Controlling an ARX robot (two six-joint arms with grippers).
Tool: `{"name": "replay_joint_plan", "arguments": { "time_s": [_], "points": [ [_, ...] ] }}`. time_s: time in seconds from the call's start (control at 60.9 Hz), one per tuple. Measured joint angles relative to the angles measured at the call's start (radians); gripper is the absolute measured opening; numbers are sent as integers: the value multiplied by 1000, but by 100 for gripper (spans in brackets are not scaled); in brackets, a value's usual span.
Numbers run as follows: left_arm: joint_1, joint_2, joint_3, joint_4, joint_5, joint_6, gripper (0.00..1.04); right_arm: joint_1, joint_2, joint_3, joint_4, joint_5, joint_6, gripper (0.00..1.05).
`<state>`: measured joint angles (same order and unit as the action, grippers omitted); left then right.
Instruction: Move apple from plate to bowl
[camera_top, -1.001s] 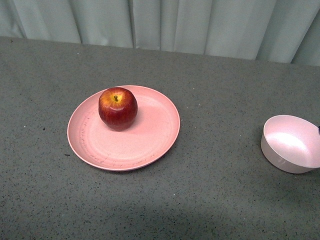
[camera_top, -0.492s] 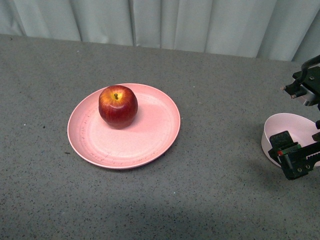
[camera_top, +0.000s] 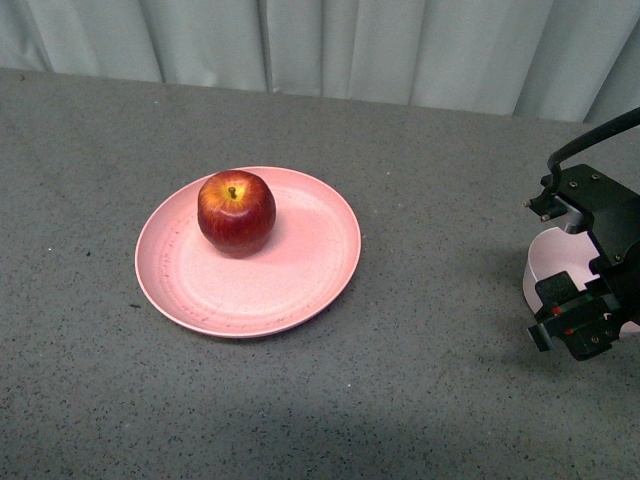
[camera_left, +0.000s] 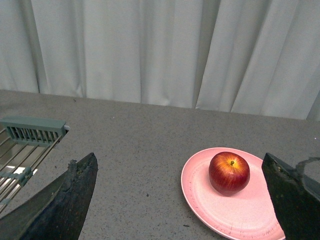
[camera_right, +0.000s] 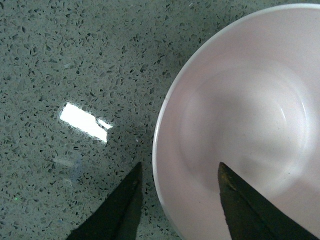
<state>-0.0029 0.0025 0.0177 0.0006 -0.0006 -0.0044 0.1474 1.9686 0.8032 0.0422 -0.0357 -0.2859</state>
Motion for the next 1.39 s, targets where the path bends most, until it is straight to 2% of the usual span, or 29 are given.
{"name": "replay_joint_plan", "arguments": {
  "time_s": [0.049,0.164,0.213,0.41,0.607,0.985,1.346,1.395],
  "points": [
    [0,0,0,0,0,0,98,0,2,5,-3,1,0,30],
    [0,0,0,0,0,0,98,0,2,18,-11,0,-4,6],
    [0,0,0,0,0,0,98,0,2,23,-12,6,-8,1],
    [0,0,0,0,0,0,98,1,-34,30,-32,-39,-6,1],
    [0,0,0,0,0,0,98,56,-142,39,-59,-249,33,1],
    [0,0,0,0,0,0,98,209,-57,170,-98,-285,102,1],
    [0,0,0,0,-1,0,98,268,66,264,-150,-224,107,1],
    [0,0,0,0,0,0,98,268,67,267,-150,-212,110,9]
  ]
}}
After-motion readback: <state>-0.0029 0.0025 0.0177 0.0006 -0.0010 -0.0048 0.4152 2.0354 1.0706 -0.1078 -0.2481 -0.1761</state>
